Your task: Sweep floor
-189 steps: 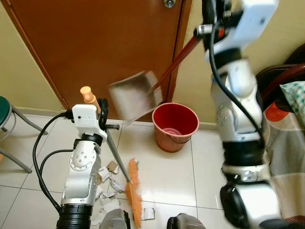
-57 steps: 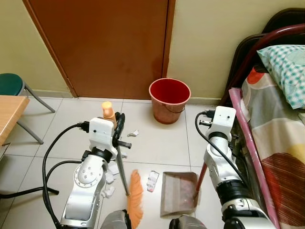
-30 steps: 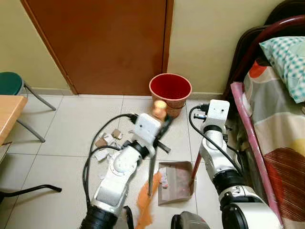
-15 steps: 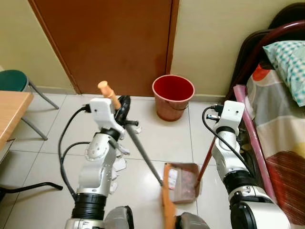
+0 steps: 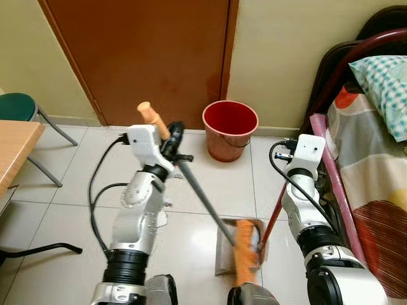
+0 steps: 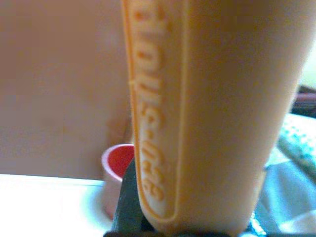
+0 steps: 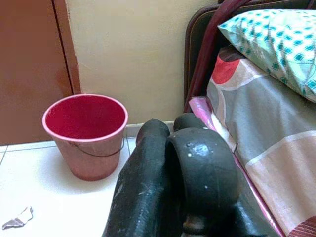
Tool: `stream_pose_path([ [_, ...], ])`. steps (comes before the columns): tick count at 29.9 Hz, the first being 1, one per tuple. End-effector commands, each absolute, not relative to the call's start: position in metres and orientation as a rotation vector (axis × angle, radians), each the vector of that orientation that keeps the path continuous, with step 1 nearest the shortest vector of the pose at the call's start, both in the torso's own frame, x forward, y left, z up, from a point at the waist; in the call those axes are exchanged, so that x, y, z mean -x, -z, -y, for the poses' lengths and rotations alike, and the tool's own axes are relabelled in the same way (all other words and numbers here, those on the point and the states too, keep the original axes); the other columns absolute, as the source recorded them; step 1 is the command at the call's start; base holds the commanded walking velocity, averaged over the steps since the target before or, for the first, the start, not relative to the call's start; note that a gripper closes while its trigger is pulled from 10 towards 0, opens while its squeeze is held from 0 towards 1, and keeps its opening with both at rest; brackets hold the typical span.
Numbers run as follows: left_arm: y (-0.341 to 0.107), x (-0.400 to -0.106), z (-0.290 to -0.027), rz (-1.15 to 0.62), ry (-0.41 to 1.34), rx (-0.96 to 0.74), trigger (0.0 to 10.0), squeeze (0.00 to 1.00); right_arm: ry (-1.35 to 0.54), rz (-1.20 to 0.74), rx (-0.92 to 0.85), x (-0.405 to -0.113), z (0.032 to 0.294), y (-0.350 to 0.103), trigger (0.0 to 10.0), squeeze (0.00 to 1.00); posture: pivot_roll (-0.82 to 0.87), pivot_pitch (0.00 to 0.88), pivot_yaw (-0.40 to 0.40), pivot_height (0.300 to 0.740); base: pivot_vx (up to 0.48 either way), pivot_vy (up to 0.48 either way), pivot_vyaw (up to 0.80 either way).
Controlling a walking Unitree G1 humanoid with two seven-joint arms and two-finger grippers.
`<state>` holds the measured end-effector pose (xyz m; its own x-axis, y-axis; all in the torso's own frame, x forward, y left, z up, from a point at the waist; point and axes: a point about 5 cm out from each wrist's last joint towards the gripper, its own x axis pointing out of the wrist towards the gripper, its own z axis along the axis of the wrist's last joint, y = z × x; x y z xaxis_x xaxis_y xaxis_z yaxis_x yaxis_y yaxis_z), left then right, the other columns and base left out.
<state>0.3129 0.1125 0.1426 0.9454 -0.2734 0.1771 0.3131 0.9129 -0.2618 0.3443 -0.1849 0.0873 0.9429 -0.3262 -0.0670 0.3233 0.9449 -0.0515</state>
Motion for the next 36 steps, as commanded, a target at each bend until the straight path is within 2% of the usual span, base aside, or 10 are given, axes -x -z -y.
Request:
stream_pose_path([
  [1,-0.151,-0.309,-0.135,0.199,0.236,0.246,10.0,0.0,0.337,-0.058,0.025,-0.346,0.189,-0.091,10.0,0.0,-0.03,0.028,-0.016,0.74,0.0,0.0,0.0],
  [8,-0.137,-0.294,-0.162,0.157,0.194,0.149,10.0,0.0,0.342,0.003,0.005,-0.342,0.196,-0.096,10.0,0.0,-0.01,0.03,-0.014,0.74,0.0,0.0,0.0],
  [19,-0.114,-0.28,-0.159,0.078,0.214,0.066,10.0,0.0,0.338,-0.04,-0.019,-0.325,0.204,-0.079,10.0,0.0,-0.01,0.006,0.006,0.74,0.0,0.0,0.0],
  [26,-0.108,-0.273,-0.158,0.075,0.259,0.004,10.0,0.0,0.37,0.01,-0.111,-0.313,0.21,-0.084,10.0,0.0,-0.02,0.0,0.035,0.74,0.0,0.0,0.0],
  [36,-0.118,-0.276,-0.154,0.177,0.268,-0.156,10.0,0.0,0.287,0.037,-0.07,-0.3,0.208,-0.092,10.0,0.0,-0.05,0.0,0.003,0.74,0.0,0.0,0.0],
])
